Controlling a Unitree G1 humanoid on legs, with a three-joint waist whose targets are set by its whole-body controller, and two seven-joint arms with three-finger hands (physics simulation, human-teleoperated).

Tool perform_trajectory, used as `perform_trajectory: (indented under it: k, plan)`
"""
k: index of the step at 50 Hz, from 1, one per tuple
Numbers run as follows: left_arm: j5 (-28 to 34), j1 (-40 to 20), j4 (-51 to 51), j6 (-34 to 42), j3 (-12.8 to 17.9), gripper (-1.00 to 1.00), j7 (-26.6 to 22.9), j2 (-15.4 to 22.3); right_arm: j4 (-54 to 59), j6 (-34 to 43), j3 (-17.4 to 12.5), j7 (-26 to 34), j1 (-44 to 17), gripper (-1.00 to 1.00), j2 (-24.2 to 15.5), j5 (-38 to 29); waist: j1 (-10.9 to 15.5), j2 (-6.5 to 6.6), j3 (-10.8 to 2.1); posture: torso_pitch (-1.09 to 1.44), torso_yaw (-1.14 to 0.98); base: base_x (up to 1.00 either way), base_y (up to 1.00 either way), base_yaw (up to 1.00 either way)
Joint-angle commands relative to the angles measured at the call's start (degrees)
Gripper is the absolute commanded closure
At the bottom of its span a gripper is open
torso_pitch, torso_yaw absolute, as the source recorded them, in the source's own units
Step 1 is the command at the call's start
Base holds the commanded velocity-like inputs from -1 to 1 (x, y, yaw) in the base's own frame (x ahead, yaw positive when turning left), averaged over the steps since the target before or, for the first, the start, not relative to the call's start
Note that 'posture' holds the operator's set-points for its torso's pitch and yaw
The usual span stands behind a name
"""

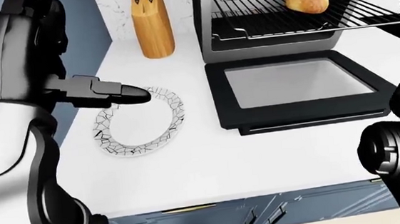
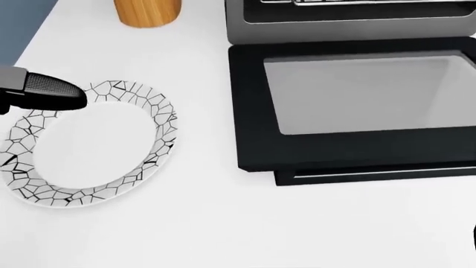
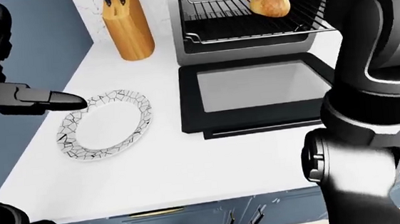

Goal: Pick the bread from the top rack and place it on the plate on the counter.

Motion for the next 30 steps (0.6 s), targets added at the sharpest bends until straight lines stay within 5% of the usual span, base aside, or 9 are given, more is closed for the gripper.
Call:
perform_trajectory:
  k: [1,30]
  plan:
    - [0.32,-1.34,-0.74,-1.76,0.48,-1.00,0.32,0.54,2.33,-5.33,-0.41,1.48,-1.76,-1.00,0.26,-3.62,0.02,0.08,-1.45,0.00,0.00,0.00,0.00,0.00]
    - [1.05,-1.29,0.71,-3.46,-0.21,-1.00,0.29,0.01,33.28,-20.23,0.29,5.64,-10.38,-1.00,5.22,-14.51,-0.16,0.45,-1.96,0.00,0.00,0.00,0.00,0.00]
